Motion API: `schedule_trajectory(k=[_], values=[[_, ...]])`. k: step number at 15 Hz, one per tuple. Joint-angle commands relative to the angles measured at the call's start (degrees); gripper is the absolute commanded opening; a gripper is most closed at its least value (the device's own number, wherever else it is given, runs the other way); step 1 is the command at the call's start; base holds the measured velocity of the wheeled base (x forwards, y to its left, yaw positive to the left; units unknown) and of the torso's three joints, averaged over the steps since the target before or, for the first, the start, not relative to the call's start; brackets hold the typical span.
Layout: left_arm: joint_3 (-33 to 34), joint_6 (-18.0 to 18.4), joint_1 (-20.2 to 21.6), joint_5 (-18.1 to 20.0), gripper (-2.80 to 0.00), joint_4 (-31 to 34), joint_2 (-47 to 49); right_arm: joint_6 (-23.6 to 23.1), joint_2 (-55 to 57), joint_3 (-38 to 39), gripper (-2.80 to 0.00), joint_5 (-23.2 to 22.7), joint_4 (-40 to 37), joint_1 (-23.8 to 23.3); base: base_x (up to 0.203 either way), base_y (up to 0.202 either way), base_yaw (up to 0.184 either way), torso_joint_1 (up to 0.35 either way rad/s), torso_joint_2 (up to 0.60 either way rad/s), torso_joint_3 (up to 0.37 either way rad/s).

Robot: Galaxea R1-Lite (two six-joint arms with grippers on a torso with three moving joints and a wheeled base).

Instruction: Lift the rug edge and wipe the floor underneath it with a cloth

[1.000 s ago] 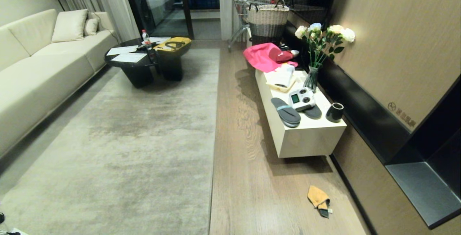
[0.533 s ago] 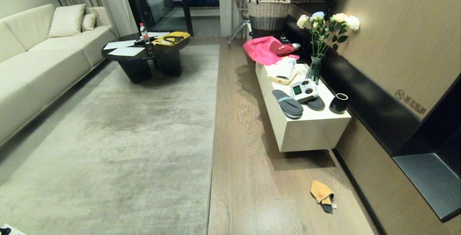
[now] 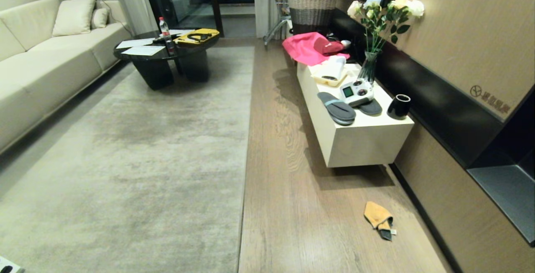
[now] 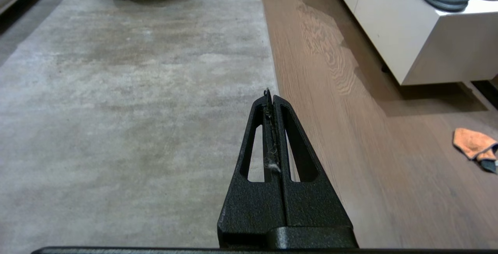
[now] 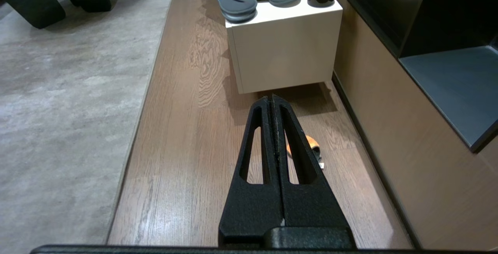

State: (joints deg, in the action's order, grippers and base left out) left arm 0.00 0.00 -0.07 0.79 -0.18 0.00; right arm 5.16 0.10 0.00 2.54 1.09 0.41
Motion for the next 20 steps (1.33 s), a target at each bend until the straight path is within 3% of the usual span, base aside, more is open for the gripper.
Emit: schedule_trajectory(k=[1, 4, 20], values=[[0.0, 0.0, 0.1, 0.0, -2.80, 0.0, 0.0, -0.1, 0.1, 0.0, -2.80, 0.0, 0.0, 0.0, 0.000, 0.000, 0.000, 0.004, 0.43, 0.437], [0.0, 0.0, 0.0, 0.0, -2.80, 0.0, 0.0, 0.0, 0.1, 0.0, -2.80, 0.0, 0.0, 0.0, 0.000, 0.000, 0.000, 0.013, 0.26, 0.290], [0.0, 0.0, 0.0, 0.0, -2.80, 0.0, 0.0, 0.0, 0.1, 0.0, -2.80, 0.0, 0.2, 0.0, 0.000, 0.000, 0.000, 0.000, 0.00, 0.000]])
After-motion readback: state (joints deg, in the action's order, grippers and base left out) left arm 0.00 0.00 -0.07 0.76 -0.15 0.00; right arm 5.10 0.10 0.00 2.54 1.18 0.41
